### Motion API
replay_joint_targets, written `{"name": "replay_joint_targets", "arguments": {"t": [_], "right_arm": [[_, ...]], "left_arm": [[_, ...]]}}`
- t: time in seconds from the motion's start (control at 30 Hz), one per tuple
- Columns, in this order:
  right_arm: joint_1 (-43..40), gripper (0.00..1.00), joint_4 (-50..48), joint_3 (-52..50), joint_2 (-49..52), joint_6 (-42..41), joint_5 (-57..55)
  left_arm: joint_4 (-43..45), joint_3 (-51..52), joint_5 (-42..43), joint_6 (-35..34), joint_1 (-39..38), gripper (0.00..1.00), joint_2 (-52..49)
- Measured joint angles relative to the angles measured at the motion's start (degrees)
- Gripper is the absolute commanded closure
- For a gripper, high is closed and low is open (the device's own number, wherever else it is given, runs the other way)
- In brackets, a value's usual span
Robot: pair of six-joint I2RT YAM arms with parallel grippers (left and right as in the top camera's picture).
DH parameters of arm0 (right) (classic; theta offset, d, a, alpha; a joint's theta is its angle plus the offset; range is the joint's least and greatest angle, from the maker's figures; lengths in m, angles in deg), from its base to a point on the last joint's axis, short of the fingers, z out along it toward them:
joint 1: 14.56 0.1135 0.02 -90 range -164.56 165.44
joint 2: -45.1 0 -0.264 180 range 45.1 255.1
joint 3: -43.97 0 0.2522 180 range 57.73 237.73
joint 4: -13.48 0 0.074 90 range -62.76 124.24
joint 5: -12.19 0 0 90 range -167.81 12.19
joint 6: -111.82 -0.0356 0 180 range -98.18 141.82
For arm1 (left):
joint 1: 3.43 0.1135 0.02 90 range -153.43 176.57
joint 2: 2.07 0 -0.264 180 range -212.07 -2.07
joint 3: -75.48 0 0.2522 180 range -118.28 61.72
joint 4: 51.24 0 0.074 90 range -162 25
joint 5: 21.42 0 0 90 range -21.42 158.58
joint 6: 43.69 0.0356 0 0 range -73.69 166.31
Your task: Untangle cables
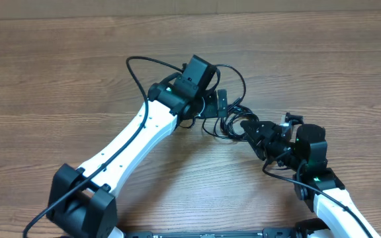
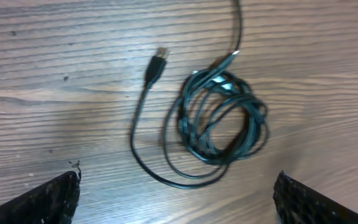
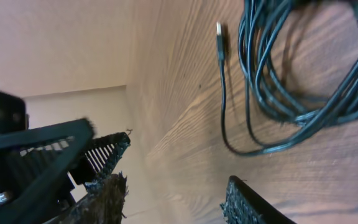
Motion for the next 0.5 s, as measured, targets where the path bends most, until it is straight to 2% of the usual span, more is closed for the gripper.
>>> {"name": "replay_joint_targets", "arguments": {"t": [0.33,0.5], "right_arm": [[0.0,0.47,3.4,0.0,0.0,11.1,-6.1],[0.0,0.46,10.0,0.9,0.0,16.9,-10.3]], "left_arm": [[-0.2,0.0,-1.5,1.3,0.0,0.00,-4.9],[-0.2,0.0,-1.5,1.3,0.0,0.01,-5.1]]}}
